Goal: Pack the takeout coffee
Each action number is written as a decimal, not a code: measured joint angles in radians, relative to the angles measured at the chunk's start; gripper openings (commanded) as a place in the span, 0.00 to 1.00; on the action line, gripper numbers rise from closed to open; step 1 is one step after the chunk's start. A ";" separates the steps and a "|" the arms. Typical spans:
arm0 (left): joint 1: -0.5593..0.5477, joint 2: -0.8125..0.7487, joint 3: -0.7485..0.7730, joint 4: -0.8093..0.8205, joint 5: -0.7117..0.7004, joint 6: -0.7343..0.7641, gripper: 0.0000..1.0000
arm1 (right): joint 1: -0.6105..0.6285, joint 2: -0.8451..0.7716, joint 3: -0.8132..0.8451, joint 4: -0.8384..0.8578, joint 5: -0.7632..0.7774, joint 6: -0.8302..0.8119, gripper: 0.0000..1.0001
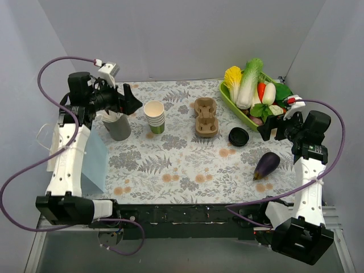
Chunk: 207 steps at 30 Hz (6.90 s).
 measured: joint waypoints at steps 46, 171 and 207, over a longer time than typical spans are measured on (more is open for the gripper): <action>-0.380 0.476 0.234 -0.144 -0.377 0.243 0.49 | 0.002 0.007 0.008 0.090 -0.272 -0.067 0.91; -0.554 0.319 0.075 -0.163 -0.519 0.355 0.00 | 0.800 1.093 0.447 0.915 -0.358 0.915 0.95; -0.552 0.319 0.077 -0.164 -0.554 0.362 0.00 | 0.822 1.164 0.560 0.747 -0.283 0.830 0.95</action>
